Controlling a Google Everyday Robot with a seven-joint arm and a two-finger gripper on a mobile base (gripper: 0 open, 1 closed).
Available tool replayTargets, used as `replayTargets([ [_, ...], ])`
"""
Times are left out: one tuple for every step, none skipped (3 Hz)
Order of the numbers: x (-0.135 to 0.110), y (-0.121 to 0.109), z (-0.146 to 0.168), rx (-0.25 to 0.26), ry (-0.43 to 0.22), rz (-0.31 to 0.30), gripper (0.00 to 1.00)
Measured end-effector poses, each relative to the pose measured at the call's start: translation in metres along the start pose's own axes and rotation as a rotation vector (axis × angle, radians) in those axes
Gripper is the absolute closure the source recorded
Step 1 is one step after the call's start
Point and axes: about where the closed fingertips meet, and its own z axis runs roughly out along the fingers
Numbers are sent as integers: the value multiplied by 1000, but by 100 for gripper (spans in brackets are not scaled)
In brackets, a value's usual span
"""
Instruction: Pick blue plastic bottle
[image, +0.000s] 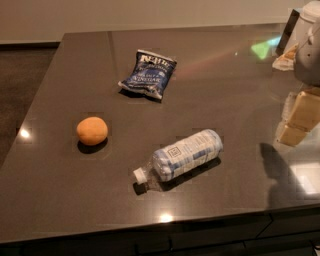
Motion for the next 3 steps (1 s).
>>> replayTargets([
  [0, 0, 0, 2, 0, -1, 0],
  [-15, 2, 4, -25, -38, -54, 0],
  [-44, 13, 19, -62, -92, -162, 0],
])
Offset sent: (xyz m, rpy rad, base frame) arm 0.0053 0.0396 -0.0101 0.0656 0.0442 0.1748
